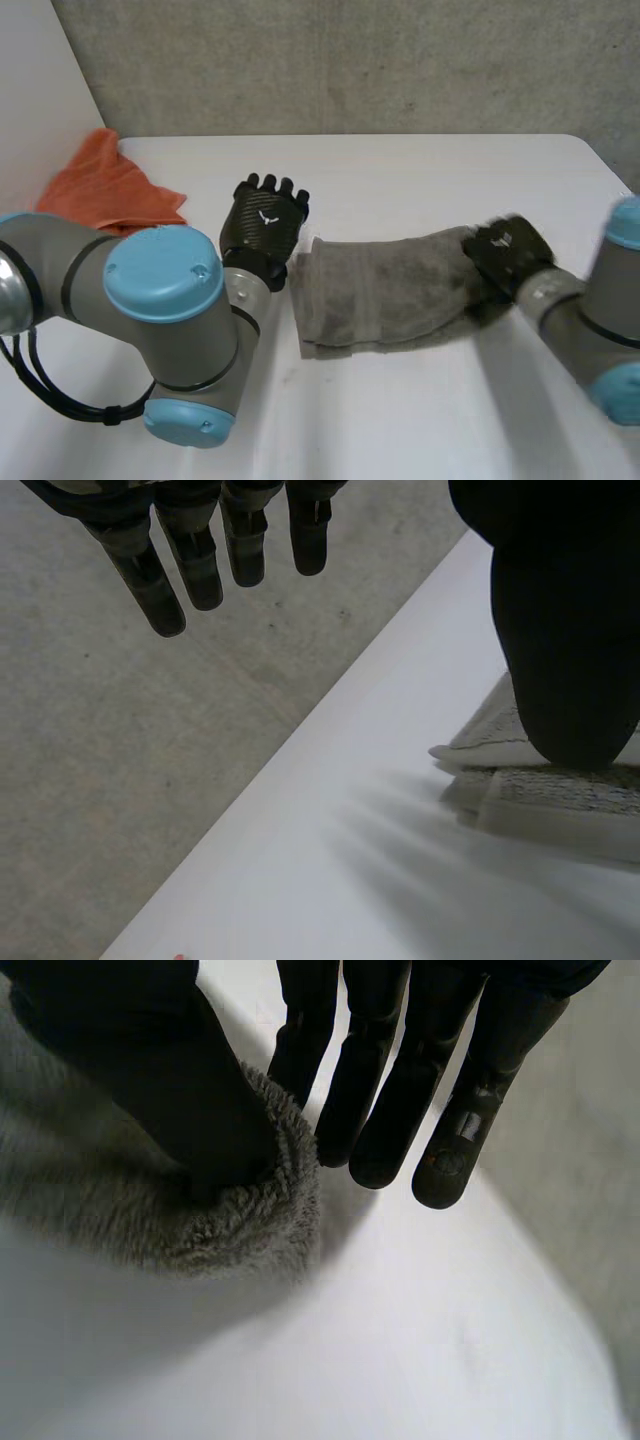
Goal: Fold the laundry.
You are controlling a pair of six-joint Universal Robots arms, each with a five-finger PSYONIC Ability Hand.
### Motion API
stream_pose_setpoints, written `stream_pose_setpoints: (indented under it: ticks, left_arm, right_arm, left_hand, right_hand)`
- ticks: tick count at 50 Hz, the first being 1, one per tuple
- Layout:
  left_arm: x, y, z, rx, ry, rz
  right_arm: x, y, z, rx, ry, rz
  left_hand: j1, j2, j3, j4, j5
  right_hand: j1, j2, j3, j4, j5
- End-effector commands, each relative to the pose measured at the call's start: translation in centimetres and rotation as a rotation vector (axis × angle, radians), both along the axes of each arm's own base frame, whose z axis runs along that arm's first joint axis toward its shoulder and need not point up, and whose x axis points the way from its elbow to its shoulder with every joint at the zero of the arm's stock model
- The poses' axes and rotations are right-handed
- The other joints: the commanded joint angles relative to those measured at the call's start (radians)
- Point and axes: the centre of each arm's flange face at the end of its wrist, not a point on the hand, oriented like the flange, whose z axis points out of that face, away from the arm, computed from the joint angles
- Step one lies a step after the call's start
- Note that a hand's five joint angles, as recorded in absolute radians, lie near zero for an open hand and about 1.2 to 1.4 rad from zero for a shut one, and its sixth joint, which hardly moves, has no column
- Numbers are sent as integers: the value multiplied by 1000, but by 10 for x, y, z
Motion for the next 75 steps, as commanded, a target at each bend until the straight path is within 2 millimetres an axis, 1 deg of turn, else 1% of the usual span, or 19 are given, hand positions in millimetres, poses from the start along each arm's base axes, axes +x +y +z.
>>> stream_pose_setpoints:
  ticks: [1,3,6,7,9,10,11,13,15,19,24,34,39,44,51,59,64,69,75]
  left_arm:
    - [23,-16,22,-29,34,81]
    - [26,-18,24,-28,44,91]
    - [28,-19,26,-22,69,98]
    - [29,-19,26,-18,78,98]
    - [28,-19,26,-4,105,95]
    - [28,-19,27,-1,114,93]
    - [28,-20,27,2,125,93]
    - [25,-19,29,9,156,80]
    - [22,-17,30,17,178,67]
    - [0,-4,32,61,253,-78]
    - [-17,3,11,193,288,-197]
    - [-17,-5,-52,429,114,-85]
    - [-17,-7,-56,448,93,-78]
    - [-17,-9,-51,419,65,-86]
    - [-20,-8,-21,332,64,-122]
    - [-1,-8,65,171,187,-126]
    - [9,1,100,163,226,-246]
    - [22,9,121,239,278,-387]
    - [28,7,131,288,342,-431]
  right_arm:
    - [102,63,9,-64,-5,330]
    - [124,89,-4,-56,27,439]
    - [139,114,-10,-68,59,548]
    - [143,127,-13,-68,72,602]
    - [144,130,-11,-67,65,613]
    - [143,128,-10,-63,53,606]
    - [138,117,-9,-35,10,557]
    - [128,95,-3,3,-61,456]
    - [100,52,17,48,-209,262]
    - [64,16,38,128,-411,79]
    - [61,13,23,292,-459,66]
    - [71,-2,-25,473,-378,26]
    - [69,-3,-31,494,-342,16]
    - [67,-1,-20,441,-288,48]
    - [60,4,11,357,-323,54]
    - [26,5,41,204,-448,-91]
    - [-4,8,24,295,-544,-242]
    - [-12,23,2,408,-577,-289]
    - [-9,36,-22,544,-609,-249]
  left_hand:
    - [-16,-29,-36,-27,-47]
    - [-16,-29,-36,-27,-47]
    - [-16,-29,-36,-27,-47]
    - [-16,-29,-36,-27,-47]
    - [-16,-29,-36,-27,-47]
    - [-16,-29,-36,-27,-47]
    - [-16,-28,-35,-26,-47]
    - [-4,-16,-23,-15,-35]
    - [-1,-13,-21,-12,-32]
    - [8,-5,-12,-3,-23]
    - [78,66,59,68,47]
    - [87,75,68,76,56]
    - [87,75,68,76,56]
    - [87,75,68,76,56]
    - [70,57,50,59,39]
    - [64,51,44,53,33]
    - [64,51,44,53,33]
    - [81,69,62,71,50]
    - [90,78,70,79,59]
  right_hand:
    - [417,217,214,204,229]
    - [417,217,214,204,229]
    - [417,217,214,204,229]
    - [252,52,49,40,65]
    - [-392,-592,-595,-605,-580]
    - [-698,-898,-900,-910,-885]
    - [-805,-1005,-1008,-1017,-993]
    - [-805,-1005,-1008,-1017,-993]
    - [-805,-1005,-1008,-1017,-993]
    - [-805,-1005,-1008,-1017,-993]
    - [-805,-1005,-1008,-1017,-993]
    - [-805,-1005,-1008,-1017,-993]
    - [-805,-1005,-1008,-1017,-993]
    - [-805,-1005,-1008,-1017,-993]
    - [-805,-1005,-1008,-1017,-993]
    - [-805,-1005,-1008,-1017,-993]
    - [-805,-1005,-1008,-1017,-993]
    - [-805,-1005,-1008,-1017,-993]
    - [-805,-1005,-1008,-1017,-993]
